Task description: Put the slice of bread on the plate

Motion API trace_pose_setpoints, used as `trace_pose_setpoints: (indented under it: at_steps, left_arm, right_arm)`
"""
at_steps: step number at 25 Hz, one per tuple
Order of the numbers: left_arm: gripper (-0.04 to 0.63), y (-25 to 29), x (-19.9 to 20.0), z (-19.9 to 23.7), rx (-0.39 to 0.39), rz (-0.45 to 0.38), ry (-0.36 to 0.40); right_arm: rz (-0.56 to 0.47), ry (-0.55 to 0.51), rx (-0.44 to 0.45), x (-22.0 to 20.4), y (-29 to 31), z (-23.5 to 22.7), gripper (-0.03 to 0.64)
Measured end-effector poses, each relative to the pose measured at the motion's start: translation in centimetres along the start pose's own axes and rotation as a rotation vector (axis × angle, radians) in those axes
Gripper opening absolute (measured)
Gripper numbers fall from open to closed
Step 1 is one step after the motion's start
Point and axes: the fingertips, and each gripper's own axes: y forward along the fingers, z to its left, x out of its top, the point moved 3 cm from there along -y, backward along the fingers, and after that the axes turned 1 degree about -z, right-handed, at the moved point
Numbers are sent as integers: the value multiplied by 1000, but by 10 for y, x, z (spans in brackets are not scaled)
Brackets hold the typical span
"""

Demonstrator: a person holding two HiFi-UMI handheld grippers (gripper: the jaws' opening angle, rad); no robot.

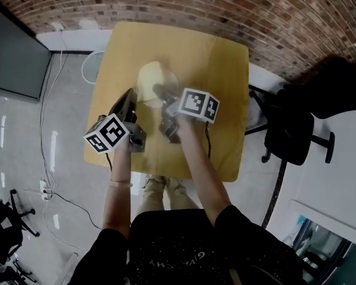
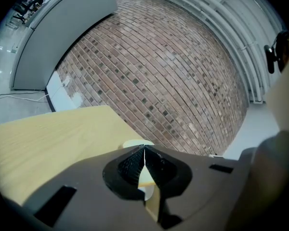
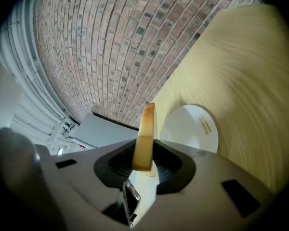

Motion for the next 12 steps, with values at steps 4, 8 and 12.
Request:
trace_pose_setpoints:
  at_steps: [4,8,12]
  left_arm:
    - [11,8,-9,-9,-12,19,11]
    - [12,8,-17,-12,-11,27,8]
    - [11,4,-20,-16,-10,31,12]
  right_arm:
    - [-2,24,-15,2,-7,-12,100]
    - [11,40,-60,-2,-8,-27,100]
    - [45,-48,-179,-3,-8,-40,187]
